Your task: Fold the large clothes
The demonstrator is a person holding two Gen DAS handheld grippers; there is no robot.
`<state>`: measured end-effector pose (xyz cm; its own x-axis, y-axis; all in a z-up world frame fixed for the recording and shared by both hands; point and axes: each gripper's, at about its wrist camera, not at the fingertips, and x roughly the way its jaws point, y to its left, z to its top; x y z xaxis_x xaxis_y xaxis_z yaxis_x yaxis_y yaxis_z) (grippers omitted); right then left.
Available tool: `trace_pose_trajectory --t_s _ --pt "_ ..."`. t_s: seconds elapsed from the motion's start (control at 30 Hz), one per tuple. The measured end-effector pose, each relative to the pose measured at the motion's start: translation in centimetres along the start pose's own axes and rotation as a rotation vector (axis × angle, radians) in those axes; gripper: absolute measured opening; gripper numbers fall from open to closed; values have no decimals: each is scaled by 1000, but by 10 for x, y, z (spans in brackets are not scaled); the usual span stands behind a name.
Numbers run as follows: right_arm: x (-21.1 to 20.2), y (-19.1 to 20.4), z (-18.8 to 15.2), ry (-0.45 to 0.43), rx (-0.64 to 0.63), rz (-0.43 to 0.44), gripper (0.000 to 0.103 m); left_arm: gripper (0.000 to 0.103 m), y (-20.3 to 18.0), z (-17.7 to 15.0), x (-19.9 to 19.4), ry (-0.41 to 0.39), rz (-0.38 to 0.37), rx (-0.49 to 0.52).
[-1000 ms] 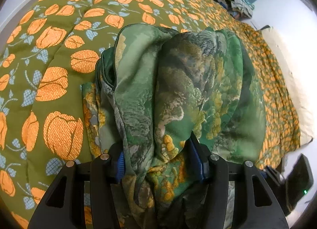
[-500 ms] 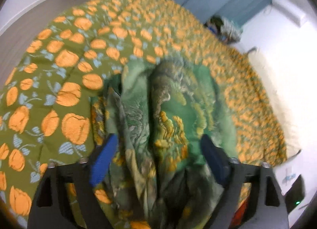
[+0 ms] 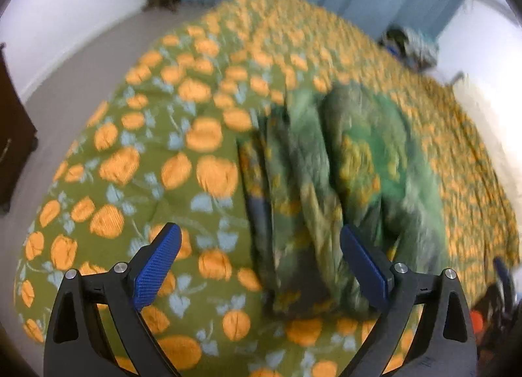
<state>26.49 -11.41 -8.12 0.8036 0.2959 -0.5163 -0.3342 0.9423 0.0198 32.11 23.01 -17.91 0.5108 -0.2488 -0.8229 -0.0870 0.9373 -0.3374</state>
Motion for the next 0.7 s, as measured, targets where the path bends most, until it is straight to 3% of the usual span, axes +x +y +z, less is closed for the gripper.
trace_pose_trajectory --t_s 0.1,0.23,0.33,0.4,0.53,0.57,0.63,0.7 --pt "-6 7 0 -32 -56 9 82 98 2 4 -6 2 1 -3" --pt "-1 9 -5 17 -49 67 82 98 -2 28 -17 -4 -203 -64" --pt "3 12 -6 29 -24 97 82 98 -25 56 -4 67 -298 -36" --pt "4 16 -6 31 -18 116 82 96 -40 65 16 135 -274 -14" --pt "4 21 -8 36 -27 141 82 84 -47 58 62 272 -196 14" --pt "4 21 -10 42 -32 144 82 84 -43 54 67 283 -192 10" --pt "8 18 -13 59 -33 141 82 100 -28 43 76 284 -194 -34" --pt "14 10 -16 89 -7 143 82 103 -14 33 79 279 -234 -92"
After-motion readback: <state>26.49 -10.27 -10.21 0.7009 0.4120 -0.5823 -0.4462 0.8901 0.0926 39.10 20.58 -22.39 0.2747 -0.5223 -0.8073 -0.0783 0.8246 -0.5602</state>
